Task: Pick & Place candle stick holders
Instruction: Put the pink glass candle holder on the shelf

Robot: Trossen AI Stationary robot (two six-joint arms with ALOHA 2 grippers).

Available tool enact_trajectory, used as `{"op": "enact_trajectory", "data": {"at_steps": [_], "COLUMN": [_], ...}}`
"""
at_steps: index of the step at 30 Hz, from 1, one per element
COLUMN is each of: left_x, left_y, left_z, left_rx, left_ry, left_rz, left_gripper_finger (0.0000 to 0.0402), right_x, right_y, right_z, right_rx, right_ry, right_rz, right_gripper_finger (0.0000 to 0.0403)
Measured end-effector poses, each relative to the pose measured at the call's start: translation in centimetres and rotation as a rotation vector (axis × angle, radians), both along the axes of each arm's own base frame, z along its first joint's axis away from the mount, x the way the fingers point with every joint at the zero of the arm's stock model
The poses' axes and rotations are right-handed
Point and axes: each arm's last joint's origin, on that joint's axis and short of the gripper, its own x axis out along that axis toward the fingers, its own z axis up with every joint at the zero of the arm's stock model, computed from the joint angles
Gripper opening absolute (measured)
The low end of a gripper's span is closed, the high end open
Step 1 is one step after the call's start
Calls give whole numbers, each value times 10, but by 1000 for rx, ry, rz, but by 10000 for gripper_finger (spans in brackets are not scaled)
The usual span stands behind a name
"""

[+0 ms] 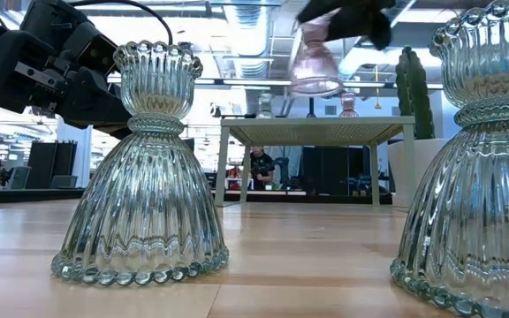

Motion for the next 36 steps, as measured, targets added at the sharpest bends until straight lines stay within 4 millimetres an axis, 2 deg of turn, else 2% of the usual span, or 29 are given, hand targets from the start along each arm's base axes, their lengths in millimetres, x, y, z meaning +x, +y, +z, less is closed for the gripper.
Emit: {"op": "enact_trajectory", "data": {"at_steps": [8,15,27,36], "left_x": [0,0,0,0], "left_y": [0,0,0,0], "left_z": [0,0,0,0], "left_rx": [0,0,0,0], "left_ry": [0,0,-1,-1], "left_rz": [0,0,0,0], "left_gripper_finger": [6,5,5,5], "right_x": [-35,-48,-52,-47], "right_y": [-27,-57,-102,-120], "right_z": [23,32,24,14], "right_rx": [-23,-36,-54,-18], "right_ry": [-7,4,100,156], "right_rz": [-179,-305,-497,-550], "right_gripper_finger": [154,154,154,155]}}
